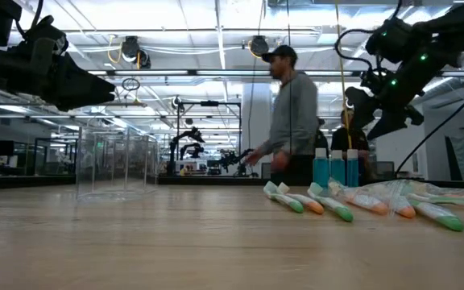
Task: Pick & Place toothbrushing station
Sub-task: Put the blue mouthwash in the transparent organizer
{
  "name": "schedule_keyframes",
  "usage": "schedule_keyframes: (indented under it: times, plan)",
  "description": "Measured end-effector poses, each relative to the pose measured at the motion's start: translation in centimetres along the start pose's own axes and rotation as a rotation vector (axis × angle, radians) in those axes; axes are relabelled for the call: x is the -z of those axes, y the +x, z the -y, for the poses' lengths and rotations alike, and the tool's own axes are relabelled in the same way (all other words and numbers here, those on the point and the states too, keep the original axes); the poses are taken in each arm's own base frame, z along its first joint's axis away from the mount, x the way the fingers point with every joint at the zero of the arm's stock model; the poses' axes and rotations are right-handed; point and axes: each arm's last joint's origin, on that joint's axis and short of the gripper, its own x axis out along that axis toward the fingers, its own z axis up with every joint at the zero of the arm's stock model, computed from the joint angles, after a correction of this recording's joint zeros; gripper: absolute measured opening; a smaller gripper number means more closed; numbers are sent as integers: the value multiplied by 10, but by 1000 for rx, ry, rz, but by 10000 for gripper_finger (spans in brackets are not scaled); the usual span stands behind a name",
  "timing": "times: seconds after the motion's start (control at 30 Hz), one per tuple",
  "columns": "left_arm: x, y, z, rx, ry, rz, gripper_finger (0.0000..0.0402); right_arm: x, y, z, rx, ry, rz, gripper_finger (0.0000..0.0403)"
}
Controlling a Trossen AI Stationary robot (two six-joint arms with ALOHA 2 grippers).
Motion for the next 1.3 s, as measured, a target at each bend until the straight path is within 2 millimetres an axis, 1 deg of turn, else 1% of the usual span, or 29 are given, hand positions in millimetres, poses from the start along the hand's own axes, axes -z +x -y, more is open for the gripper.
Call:
schedule_keyframes:
  times: [0.2, 0.43, 0.8, 1.3]
  plan:
    - [0, 0, 0, 1, 0, 0, 250, -10, 13, 3, 52, -8, -38, 267]
    - [0, 0, 0, 2, 0, 1, 250, -9, 28, 8, 110, -9, -96, 267]
    - [0, 0, 0, 2, -1, 1, 250, -10, 35, 6, 105, -18, -83, 259]
    - [0, 0, 0, 2, 0, 1, 250, -7, 46, 4, 111, -44, -96, 258]
